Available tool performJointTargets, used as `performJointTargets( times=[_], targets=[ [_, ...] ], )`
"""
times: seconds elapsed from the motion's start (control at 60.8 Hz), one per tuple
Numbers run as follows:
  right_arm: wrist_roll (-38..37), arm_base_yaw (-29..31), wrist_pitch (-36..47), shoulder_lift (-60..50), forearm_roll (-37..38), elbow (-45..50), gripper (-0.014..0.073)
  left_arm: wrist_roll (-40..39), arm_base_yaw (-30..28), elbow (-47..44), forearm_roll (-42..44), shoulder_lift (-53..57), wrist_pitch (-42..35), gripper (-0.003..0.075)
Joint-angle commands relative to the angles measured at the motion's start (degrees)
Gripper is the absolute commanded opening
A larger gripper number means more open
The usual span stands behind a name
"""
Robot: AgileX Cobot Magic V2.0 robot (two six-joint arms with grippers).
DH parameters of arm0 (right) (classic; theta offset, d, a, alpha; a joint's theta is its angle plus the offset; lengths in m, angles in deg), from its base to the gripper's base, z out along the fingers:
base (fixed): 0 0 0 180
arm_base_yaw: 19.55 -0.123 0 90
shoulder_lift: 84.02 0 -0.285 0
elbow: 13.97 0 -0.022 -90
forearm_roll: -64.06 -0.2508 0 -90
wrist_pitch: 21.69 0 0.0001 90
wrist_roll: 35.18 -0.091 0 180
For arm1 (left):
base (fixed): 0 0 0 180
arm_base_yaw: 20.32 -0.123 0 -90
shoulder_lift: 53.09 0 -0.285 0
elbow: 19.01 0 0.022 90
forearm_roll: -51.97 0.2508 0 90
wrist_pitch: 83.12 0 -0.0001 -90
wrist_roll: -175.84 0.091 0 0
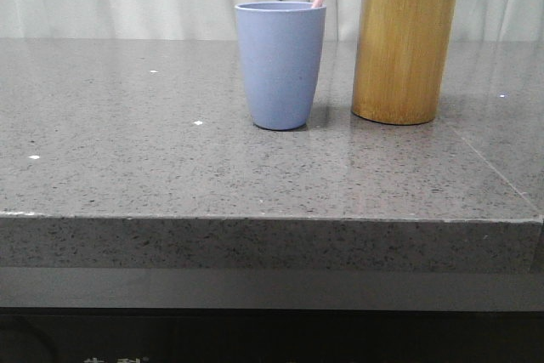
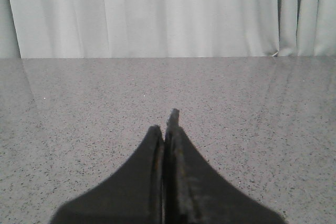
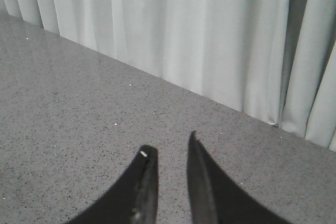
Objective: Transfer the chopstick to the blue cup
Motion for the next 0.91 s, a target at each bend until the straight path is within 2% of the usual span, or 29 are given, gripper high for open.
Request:
performJointTargets(
  times=[0.0,0.132,0.28,0.411,0.576,0.889],
  targets=[
    [0.1,0.3,2.2,-3.8,0.8,-2.2,0.0002,-0.4,0.0,1.3,-0.4,-0.6,-4.7,-0.0019],
    [0.1,1.6,-2.9,-6.7,0.8,-2.2,-0.012,-0.4,0.0,1.3,-0.4,-0.6,-4.7,-0.0019],
    [0.1,6.1,-8.9,-11.1,0.8,-1.6,-0.0118,-0.4,0.0,1.3,-0.4,-0.6,-4.7,-0.0019],
    [0.1,12.7,-14.1,-17.1,0.8,1.6,-0.0118,-0.4,0.0,1.3,-0.4,-0.6,-4.7,-0.0019],
    [0.1,18.4,-14.4,-26.1,0.7,12.1,-0.0118,-0.4,0.0,1.3,-0.4,-0.6,-4.7,-0.0019],
    [0.1,18.6,-8.1,-46.2,-4.3,38.8,-0.0118,-0.4,0.0,1.3,-0.4,-0.6,-4.7,-0.0019]
  ],
)
